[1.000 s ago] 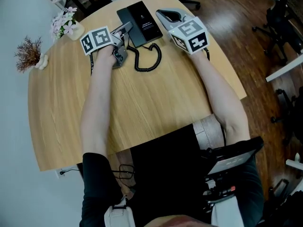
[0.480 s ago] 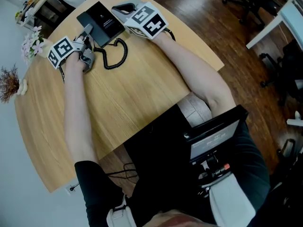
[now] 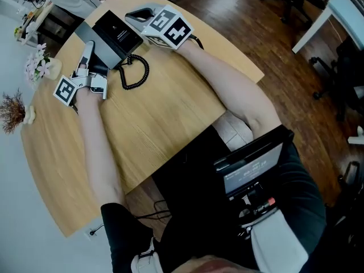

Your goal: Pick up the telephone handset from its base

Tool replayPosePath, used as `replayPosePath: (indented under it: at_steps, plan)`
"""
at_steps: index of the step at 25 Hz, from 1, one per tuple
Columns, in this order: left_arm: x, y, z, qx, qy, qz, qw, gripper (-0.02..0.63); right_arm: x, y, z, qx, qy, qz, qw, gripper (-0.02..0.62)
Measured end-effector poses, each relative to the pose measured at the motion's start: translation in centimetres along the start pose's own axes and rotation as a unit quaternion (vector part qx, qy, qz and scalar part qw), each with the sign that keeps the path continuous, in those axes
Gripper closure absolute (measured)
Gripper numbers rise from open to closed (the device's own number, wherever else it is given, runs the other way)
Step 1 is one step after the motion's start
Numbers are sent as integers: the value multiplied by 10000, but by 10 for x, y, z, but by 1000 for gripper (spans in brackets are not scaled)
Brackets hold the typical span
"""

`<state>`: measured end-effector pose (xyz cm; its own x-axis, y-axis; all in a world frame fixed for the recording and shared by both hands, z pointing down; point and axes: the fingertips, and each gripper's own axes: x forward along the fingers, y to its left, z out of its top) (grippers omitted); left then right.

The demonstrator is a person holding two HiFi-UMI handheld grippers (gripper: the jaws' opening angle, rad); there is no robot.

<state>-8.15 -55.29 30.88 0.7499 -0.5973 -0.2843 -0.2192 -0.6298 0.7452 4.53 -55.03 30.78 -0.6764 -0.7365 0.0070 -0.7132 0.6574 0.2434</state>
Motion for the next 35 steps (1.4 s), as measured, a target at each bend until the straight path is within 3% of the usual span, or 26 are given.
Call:
replayPosePath:
  at_steps: [5, 14, 27, 35]
  plan:
    - [-26, -59, -3, -540, -381, -1069, 9921, 525, -2, -5, -3, 190, -22, -18, 9998, 592]
    - [-69, -94, -35, -681, -553, -1835, 9791, 525, -2, -2, -7, 68, 25, 46, 10000, 592]
    - [-86, -85, -31, -545, -649, -1694, 9819, 525, 1, -5, -10, 20, 119, -31, 9999, 592]
    - [-83, -87, -33, -663, -696, -1702, 9807, 525, -2, -5, -16, -58, 261, -4, 9996, 592]
